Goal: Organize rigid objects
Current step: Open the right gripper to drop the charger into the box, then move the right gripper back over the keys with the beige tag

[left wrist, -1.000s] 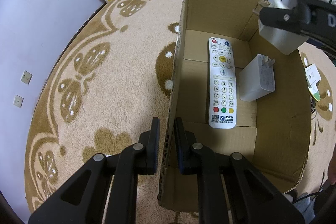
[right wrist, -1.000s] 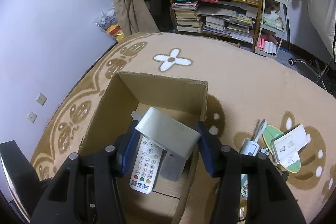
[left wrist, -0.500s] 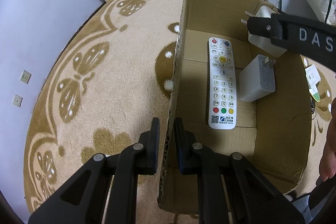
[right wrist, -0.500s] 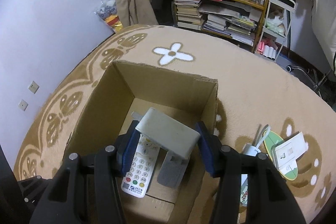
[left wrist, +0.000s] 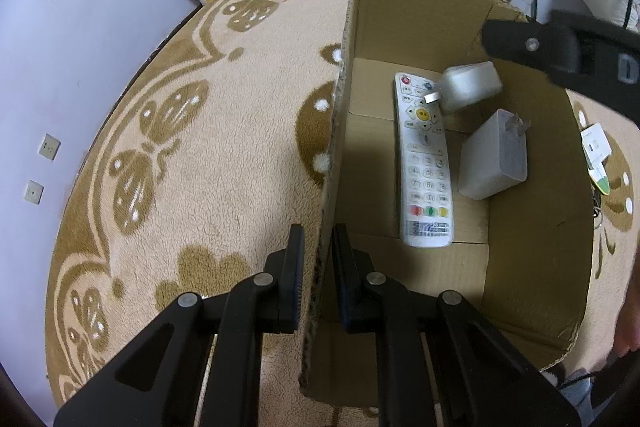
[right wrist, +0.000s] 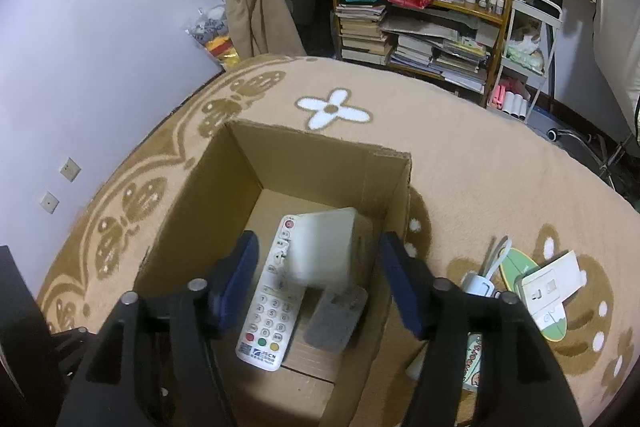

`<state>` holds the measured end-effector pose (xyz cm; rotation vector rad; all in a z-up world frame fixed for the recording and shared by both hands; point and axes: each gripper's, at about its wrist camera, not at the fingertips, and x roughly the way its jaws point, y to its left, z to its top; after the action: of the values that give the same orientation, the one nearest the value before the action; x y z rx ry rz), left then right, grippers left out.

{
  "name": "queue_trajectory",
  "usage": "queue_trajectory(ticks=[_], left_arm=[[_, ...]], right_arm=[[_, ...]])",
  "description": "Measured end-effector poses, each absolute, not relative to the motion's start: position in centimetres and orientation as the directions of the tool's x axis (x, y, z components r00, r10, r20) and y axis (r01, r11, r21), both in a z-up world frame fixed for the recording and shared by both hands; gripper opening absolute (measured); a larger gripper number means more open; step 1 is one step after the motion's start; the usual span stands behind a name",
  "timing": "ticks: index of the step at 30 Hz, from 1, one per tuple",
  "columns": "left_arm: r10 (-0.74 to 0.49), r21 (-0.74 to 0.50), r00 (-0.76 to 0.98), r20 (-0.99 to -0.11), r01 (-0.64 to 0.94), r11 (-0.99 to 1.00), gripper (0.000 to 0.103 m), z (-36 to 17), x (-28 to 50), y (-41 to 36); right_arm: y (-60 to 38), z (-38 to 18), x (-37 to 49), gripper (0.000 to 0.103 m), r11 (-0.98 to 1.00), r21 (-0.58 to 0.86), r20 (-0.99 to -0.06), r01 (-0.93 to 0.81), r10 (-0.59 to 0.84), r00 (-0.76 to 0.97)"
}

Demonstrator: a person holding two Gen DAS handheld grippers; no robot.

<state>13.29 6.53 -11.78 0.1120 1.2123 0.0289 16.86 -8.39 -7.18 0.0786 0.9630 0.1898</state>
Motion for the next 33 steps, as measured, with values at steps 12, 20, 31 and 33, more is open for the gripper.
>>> queue_trajectory(ticks=[12, 20, 31, 33], left_arm=[[0.075, 0.095, 0.354, -0.932, 0.039, 0.995, 0.013, -11.8, 13.5, 6.7], [0.077, 0.099, 0.358, -0.93, 0.042, 0.994, 0.013, -11.9, 13.4, 6.7], [0.078, 0.1, 0.359, -0.93, 0.042, 0.994, 0.014, -11.8, 13.3, 6.7], [0.078, 0.1, 0.359, -0.93, 0.042, 0.994, 0.014, -11.8, 13.3, 6.7]], right_arm=[[-9.7, -4.7, 15.3, 0.092, 0.983, 0.139, -0.778, -0.121, 0.184, 0.601], [-12.3, -4.0, 13.4, 0.093, 0.986, 0.144, -0.771, -0.086, 0.166, 0.615], [-16.5, -5.4, 9.8, 0.093, 0.993, 0.121, -0.791, 0.001, 0.095, 0.604], [-17.0, -5.9, 9.3, 0.093, 0.993, 0.119, -0.799, 0.022, 0.083, 0.595]])
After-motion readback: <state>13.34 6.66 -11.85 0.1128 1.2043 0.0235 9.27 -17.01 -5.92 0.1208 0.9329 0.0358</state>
